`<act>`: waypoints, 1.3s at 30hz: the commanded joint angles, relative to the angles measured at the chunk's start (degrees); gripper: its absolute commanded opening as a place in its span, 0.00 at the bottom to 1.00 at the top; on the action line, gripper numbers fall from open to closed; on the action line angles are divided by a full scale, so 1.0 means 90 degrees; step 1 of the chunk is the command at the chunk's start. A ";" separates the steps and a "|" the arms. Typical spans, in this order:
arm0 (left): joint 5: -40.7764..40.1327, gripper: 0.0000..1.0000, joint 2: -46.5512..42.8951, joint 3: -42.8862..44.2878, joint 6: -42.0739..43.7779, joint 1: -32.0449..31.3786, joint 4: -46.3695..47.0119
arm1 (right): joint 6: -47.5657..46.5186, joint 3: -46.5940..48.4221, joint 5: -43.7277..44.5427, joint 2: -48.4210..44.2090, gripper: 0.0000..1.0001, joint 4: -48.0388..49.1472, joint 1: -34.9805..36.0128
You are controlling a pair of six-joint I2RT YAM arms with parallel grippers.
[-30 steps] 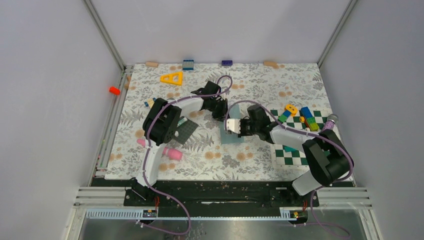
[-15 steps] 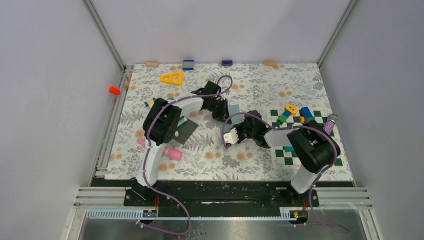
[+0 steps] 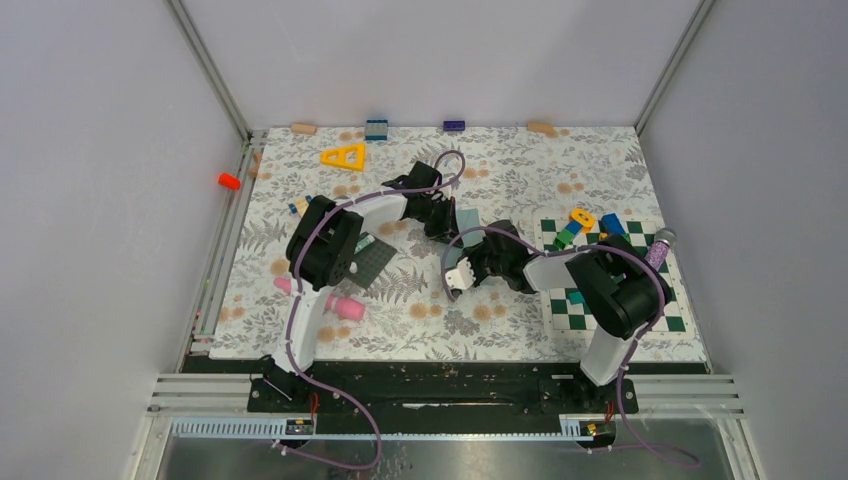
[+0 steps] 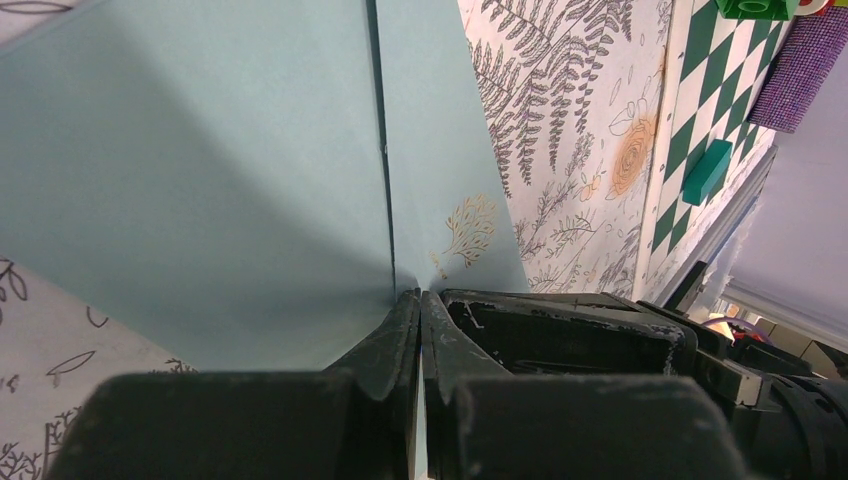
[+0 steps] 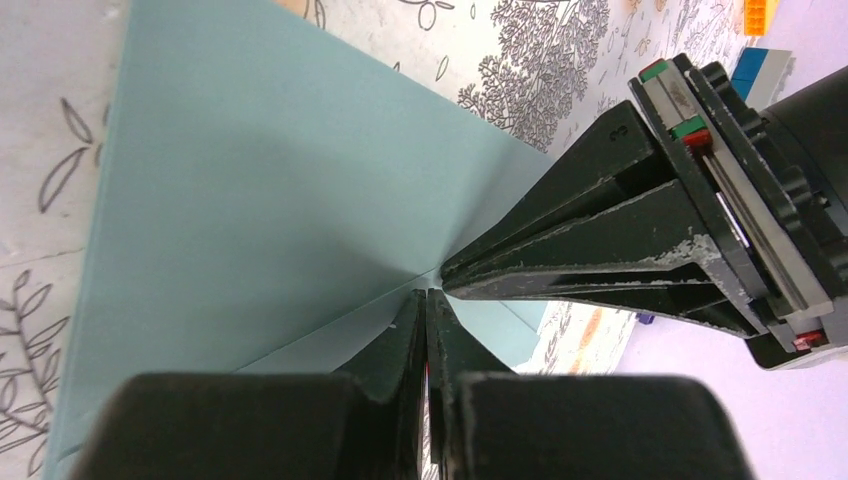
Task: Place the letter into the envelope and seal it
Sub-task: Seal the envelope flap on the envelope.
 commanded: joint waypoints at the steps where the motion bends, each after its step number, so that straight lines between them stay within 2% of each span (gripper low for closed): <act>1: -0.0211 0.00 0.0235 0.0147 0.0170 0.0005 -0.0101 | -0.0122 0.0230 -0.0001 0.0251 0.00 -0.0232 0.0133; 6: -0.0223 0.00 0.0238 0.0152 0.0170 0.0005 -0.0106 | -0.0242 0.0172 -0.0019 0.0184 0.00 -0.0409 0.0183; 14: -0.0257 0.00 0.0218 0.0142 0.0190 0.0005 -0.0126 | -0.0234 0.0502 -0.0122 -0.0494 0.00 -0.2680 0.0189; 18: -0.0278 0.00 0.0207 0.0132 0.0190 0.0005 -0.0126 | -0.0270 0.0442 -0.0150 -0.0777 0.00 -0.3125 0.0185; 25: -0.0277 0.00 0.0196 0.0122 0.0182 0.0005 -0.0126 | -0.0275 0.0476 -0.0282 -0.0675 0.00 -0.3209 0.0200; 39: -0.0280 0.00 0.0205 0.0133 0.0190 0.0005 -0.0126 | 0.0041 0.1138 0.0175 -0.0002 0.00 -0.2997 0.0315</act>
